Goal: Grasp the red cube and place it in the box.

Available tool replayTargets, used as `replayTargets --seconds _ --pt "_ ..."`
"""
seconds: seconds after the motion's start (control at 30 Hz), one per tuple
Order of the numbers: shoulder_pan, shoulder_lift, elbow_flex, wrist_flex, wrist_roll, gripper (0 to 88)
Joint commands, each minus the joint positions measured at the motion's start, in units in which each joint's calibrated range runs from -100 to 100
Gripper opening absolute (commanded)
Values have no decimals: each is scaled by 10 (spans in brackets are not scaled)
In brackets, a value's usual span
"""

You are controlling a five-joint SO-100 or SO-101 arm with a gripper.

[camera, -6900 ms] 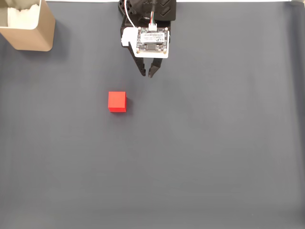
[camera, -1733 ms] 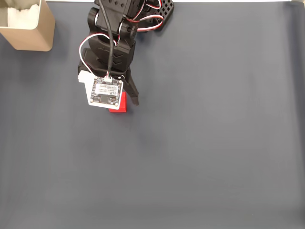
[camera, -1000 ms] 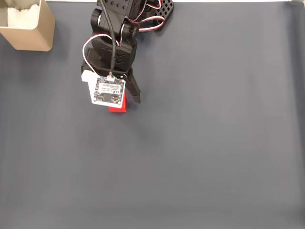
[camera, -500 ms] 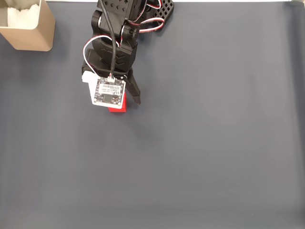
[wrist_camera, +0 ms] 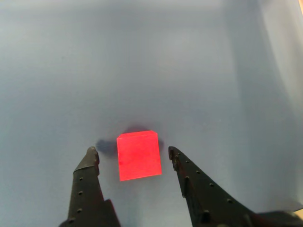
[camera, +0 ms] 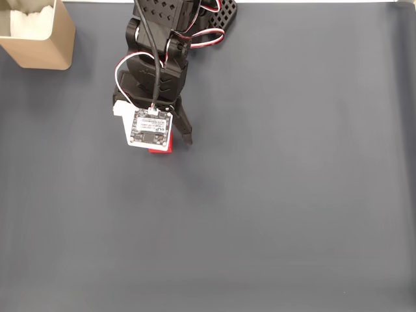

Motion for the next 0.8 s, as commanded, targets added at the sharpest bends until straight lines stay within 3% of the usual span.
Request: replayTargets --seconds 0.0,0.77 --pt "-10 3 -7 -9 -4 347" --pt "-18 15 -5 -18 -10 347"
